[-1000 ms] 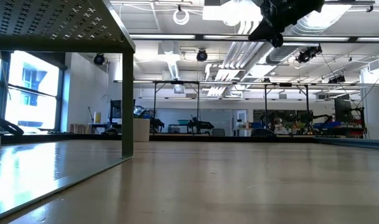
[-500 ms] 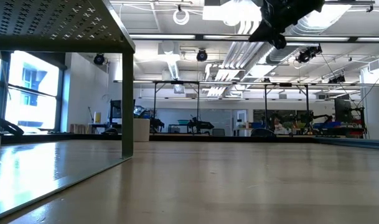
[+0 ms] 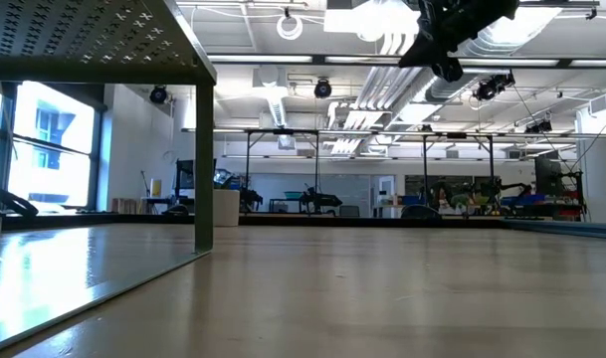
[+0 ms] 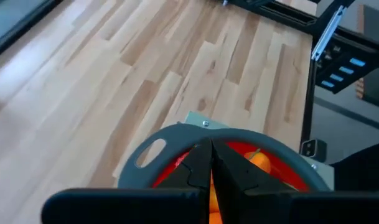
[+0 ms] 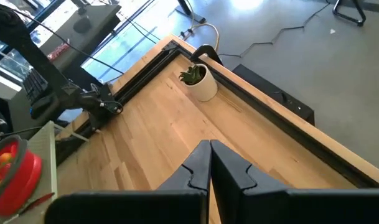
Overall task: Pick & Place Fruit
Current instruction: Return to Home Position
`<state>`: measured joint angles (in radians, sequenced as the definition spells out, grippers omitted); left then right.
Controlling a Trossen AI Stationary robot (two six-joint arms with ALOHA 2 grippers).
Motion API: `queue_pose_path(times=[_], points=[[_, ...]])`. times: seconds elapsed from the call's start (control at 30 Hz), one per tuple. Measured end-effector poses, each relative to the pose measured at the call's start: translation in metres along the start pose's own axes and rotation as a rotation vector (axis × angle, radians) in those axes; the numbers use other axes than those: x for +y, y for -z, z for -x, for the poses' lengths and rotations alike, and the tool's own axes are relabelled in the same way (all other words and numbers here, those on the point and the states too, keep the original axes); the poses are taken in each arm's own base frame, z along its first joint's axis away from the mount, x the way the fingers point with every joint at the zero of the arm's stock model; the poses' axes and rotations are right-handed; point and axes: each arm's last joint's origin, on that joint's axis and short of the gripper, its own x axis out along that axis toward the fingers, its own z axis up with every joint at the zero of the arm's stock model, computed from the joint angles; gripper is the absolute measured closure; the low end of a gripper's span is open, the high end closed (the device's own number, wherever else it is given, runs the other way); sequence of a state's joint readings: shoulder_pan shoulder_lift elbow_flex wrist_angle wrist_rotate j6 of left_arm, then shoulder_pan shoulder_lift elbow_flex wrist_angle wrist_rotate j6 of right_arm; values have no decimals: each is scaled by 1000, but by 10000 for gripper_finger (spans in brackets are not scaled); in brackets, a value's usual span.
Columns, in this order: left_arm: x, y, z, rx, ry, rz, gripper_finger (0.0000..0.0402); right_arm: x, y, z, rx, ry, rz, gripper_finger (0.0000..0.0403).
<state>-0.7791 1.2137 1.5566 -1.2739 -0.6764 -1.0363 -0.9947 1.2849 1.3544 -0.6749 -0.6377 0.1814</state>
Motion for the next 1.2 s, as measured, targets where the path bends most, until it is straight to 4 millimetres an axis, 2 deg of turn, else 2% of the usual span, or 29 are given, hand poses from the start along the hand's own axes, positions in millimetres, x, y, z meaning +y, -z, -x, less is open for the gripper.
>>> queue_pose_path(times=[0.13, 0.33, 0.57, 0.73, 0.87, 1.2], points=[[0, -2, 0, -54, -30, -64, 392, 0, 0, 0, -1, 6, 30, 400], [-4, -12, 1, -283, -96, 4, 392, 2, 0, 0, 11, -63, 53, 400], [-7, -25, 1, -391, -114, -15, 392, 5, 1, -1, 22, -125, 62, 400], [13, -42, -1, -403, -189, -36, 392, 19, 2, -9, 27, -181, 171, 400], [29, -63, -12, -400, -254, -82, 392, 37, 3, -17, 17, -245, 269, 400], [68, -117, -43, -396, -162, -204, 392, 76, 7, -32, -19, -387, 418, 400]])
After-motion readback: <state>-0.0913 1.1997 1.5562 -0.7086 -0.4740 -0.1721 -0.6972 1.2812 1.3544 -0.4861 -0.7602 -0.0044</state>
